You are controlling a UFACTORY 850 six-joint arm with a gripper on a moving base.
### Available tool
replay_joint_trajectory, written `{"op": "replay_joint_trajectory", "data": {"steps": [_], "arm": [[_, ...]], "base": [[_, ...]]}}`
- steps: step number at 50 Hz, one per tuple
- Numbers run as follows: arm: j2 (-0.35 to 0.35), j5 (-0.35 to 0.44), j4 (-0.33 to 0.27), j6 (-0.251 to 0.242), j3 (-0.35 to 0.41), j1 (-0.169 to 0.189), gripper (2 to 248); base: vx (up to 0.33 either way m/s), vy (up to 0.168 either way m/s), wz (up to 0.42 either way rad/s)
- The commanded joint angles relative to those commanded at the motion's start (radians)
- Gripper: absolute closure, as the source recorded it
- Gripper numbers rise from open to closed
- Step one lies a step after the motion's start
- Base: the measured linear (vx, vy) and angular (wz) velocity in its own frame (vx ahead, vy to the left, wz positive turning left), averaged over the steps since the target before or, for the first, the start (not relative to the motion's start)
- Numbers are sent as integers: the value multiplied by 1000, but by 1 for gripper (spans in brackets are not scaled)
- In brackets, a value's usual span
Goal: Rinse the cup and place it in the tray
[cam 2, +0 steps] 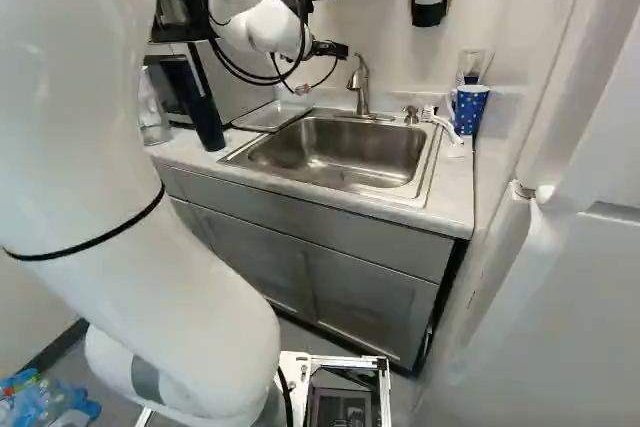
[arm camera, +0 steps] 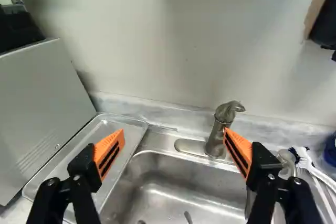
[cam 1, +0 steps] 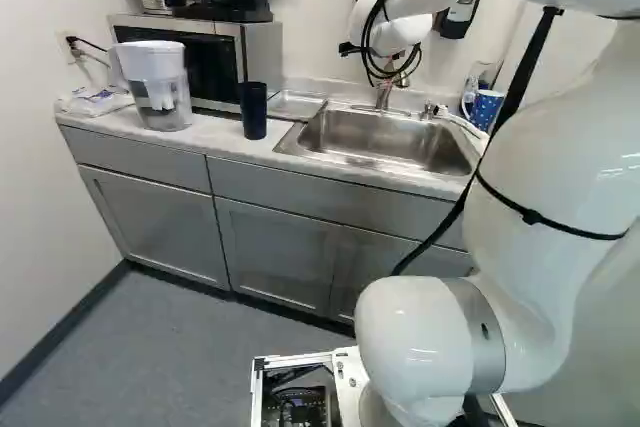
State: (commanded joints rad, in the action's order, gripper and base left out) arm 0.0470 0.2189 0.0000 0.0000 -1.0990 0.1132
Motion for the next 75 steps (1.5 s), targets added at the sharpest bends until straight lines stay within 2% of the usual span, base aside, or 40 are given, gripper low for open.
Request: {"op": "replay_joint_trajectory", "data": {"steps": [32,55,75], "arm": [[146,-87,0,0,-155,17,3],[251,-91,0,0,-274,30,3],[265,-91,0,0,-290,31,3]], "base": [[0,0,0],[0,0,0],[0,0,0]]}}
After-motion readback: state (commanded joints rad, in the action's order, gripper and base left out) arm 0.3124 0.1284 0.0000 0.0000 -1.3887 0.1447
